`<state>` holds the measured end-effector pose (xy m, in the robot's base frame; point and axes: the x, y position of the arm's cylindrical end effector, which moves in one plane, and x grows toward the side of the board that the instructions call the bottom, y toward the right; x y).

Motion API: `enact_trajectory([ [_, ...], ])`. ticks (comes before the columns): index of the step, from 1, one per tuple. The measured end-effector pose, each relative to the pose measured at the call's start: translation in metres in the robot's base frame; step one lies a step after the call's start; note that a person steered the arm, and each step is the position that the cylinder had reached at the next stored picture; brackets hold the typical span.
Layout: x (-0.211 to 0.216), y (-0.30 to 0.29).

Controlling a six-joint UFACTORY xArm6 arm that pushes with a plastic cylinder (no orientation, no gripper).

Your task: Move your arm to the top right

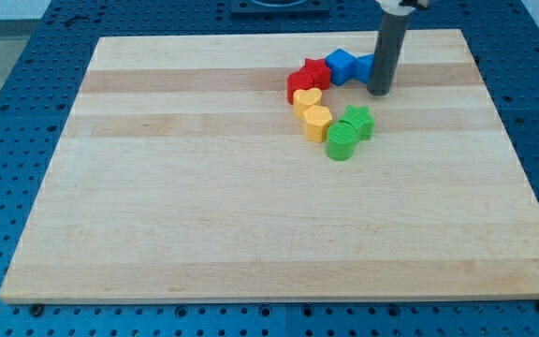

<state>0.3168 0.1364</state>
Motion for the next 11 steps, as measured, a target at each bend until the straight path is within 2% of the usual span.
enact_trajectory([
  [2,-0.045,0.0],
  [3,-0.036,0.0],
  [5,0.018,0.0],
  [6,0.017,0.035],
  [7,-0.013,0.091],
  [9,-0.12,0.105],
  [10,-0.125,0.092],
  [11,-0.125,-0.003],
])
